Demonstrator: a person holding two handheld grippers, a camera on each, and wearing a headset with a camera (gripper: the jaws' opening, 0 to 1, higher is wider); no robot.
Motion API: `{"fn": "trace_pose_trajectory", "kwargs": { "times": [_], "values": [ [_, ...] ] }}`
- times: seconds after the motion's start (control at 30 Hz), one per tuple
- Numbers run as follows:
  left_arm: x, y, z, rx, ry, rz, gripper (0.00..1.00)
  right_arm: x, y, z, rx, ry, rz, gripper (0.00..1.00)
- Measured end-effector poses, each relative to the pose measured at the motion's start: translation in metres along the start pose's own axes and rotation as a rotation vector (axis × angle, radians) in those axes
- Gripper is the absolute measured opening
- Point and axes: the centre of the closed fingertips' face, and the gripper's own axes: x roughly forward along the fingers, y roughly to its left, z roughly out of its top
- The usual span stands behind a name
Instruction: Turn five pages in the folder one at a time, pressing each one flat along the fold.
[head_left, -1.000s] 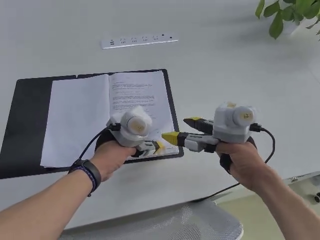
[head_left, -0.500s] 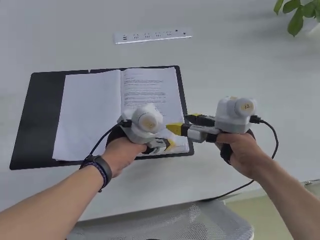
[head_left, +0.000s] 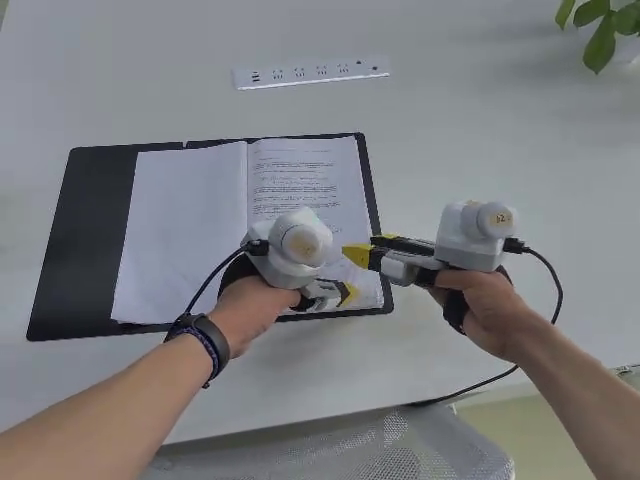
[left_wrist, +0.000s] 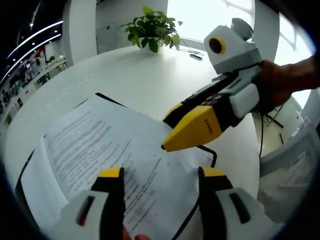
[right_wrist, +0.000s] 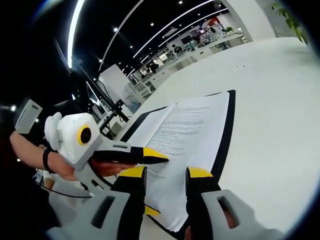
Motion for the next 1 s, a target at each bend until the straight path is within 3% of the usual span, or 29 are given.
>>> {"fn": "trace_pose_trajectory", "kwargs": {
  "times": [0.1, 0.27, 0.5, 0.6, 1.0],
  "values": [
    [-0.005, -0.004, 0.000, 0.003, -0.002, -0.010, 0.62, -0.001, -0.001, -0.004, 0.008, 0.008, -0.001, 0.25],
    [-0.014, -0.003, 0.005, -0.006, -0.023, -0.007, 0.64, -0.004, -0.001, -0.005, 0.045, -0.017, -0.001, 0.08],
    [-0.026, 0.000, 0.008, -0.004, -0.046, 0.008, 0.65, -0.004, 0.006, -0.008, 0.062, -0.017, 0.007, 0.00],
    [-0.032, 0.002, 0.008, -0.007, -0.054, 0.013, 0.65, -0.002, 0.001, -0.010, 0.043, -0.016, -0.026, 0.00],
    [-0.055, 0.017, 0.002, -0.033, -0.078, 0.047, 0.66, 0.003, 0.010, 0.001, 0.168, -0.097, -0.027, 0.00]
  ]
}}
